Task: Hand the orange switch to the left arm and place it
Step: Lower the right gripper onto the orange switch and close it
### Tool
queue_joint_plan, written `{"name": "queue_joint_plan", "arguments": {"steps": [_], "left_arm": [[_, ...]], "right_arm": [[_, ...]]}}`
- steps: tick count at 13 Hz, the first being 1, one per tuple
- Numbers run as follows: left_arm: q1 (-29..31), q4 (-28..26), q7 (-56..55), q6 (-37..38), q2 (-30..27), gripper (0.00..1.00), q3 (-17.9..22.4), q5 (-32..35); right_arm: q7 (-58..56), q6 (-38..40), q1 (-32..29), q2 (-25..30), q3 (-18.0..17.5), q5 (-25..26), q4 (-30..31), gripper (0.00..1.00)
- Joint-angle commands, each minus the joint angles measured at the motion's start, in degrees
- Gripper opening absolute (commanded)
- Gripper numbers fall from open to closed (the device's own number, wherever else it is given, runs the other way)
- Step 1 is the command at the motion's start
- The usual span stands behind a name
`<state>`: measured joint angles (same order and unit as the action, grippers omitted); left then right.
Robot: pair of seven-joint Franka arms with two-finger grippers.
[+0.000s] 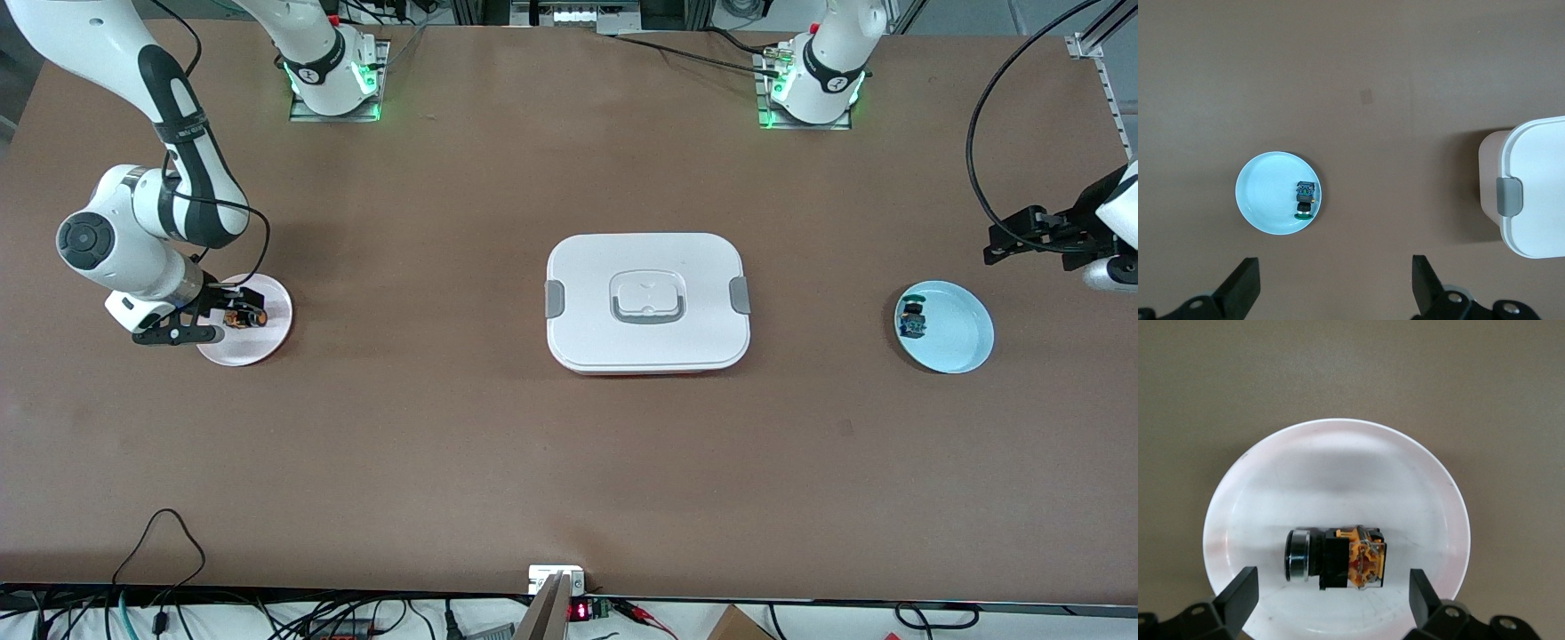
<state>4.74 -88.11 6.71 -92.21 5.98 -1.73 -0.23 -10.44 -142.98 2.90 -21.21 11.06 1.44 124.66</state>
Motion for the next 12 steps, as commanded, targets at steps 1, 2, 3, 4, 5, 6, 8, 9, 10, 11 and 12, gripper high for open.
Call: {"name": "queue_joint_plan", "arguments": {"steps": [1, 2, 3, 4, 5, 6, 8, 9, 10, 11, 12], "left_arm": [[0.36, 1.27, -0.21, 0.98, 0.61, 1.0, -0.29, -0.65], [0.36, 1.27, -0.3, 0.98, 0.61, 1.0, -0.29, -0.65], [0.36, 1.27, -0.21, 0.98, 0.61, 1.0, -0.29, -0.65], [0.44, 1.27, -0.21, 0.98, 0.61, 1.0, -0.29, -0.65], [0.45, 1.27, -0.3, 0.98, 0.61, 1.0, -0.29, -0.65], [0.36, 1.27, -0.3, 0.98, 0.61, 1.0, -0.29, -0.65], [0.36, 1.27, -0.3, 0.98, 0.61, 1.0, -0.29, -0.65], [0.36, 1.27, -0.3, 0.98, 0.61, 1.0, -0.29, -0.65], [0.36, 1.27, -0.3, 0.98, 0.61, 1.0, -0.29, -0.73], [0.36, 1.27, -0.3, 0.98, 0.61, 1.0, -0.29, -0.73], [0.36, 1.27, -0.3, 0.98, 0.61, 1.0, -0.29, -0.73]], "right_arm": [[-1.34, -1.77, -1.23, -0.32, -0.6, -0.83, 0.32, 1.0], [-1.34, -2.56, -1.23, -0.93, -0.6, -1.26, 0.15, 1.0], [-1.42, -3.61, -1.31, -1.37, -0.6, -2.74, 0.15, 1.0], [-1.51, -4.14, -1.23, -1.72, -0.69, -3.11, 0.15, 1.0], [-1.6, -4.24, -1.23, -1.81, -0.69, -3.2, 0.15, 1.0], [-1.69, -4.41, -1.31, -1.9, -0.69, -3.2, 0.15, 1.0], [-3.87, -4.5, -1.66, -2.34, -0.69, -3.37, 0.15, 1.0], [-4.15, -4.59, -1.75, -2.52, -0.77, -3.46, 0.15, 1.0], [-4.15, -4.76, -1.84, -2.78, -0.77, -3.55, 0.15, 1.0], [-4.15, -5.72, -2.19, -3.13, -0.86, -3.55, 0.23, 1.0], [-4.84, -6.43, -2.28, -3.39, -1.12, -3.64, 0.23, 1.0]]}}
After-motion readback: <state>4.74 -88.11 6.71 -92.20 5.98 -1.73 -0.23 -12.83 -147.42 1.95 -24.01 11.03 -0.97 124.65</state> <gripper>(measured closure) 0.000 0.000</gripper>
